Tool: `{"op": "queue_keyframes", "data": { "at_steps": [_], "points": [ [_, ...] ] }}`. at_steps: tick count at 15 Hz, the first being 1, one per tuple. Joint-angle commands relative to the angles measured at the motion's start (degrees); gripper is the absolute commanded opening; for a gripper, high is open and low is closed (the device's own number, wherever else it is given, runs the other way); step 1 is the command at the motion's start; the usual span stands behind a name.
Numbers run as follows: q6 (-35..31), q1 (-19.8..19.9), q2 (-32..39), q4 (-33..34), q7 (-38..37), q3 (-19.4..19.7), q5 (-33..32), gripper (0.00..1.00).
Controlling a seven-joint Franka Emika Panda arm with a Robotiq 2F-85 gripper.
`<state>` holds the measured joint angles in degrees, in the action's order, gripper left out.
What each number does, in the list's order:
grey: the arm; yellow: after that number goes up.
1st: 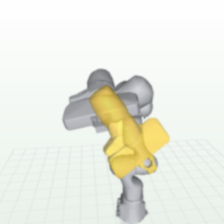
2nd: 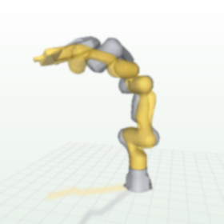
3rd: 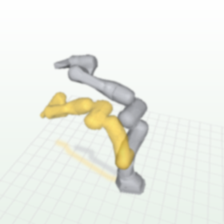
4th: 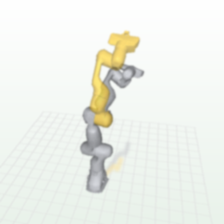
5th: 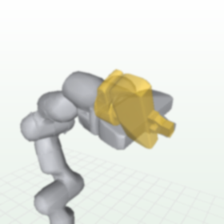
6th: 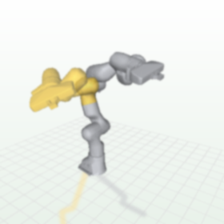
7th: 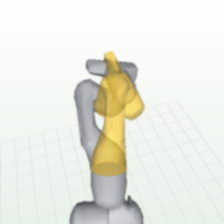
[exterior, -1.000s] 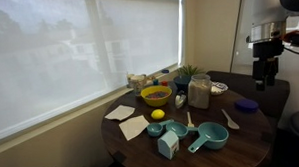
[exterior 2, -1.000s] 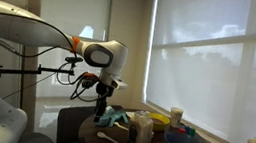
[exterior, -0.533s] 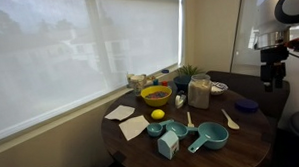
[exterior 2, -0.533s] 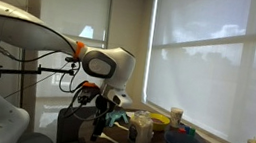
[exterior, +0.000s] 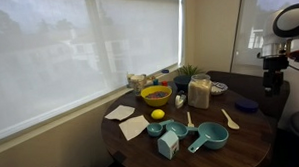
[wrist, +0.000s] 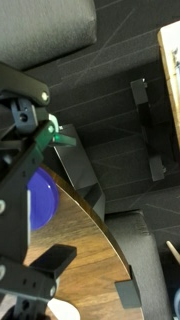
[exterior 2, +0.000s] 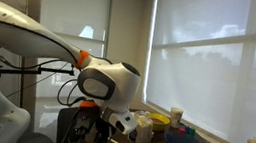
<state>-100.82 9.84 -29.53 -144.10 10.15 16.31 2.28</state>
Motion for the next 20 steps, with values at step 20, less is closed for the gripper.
{"op": "queue_keyframes", "data": {
  "at_steps": [20],
  "points": [
    [-8.05, 0.89, 5.92, -2.61, 7.61, 4.18, 7.34, 1.0]
  ]
}}
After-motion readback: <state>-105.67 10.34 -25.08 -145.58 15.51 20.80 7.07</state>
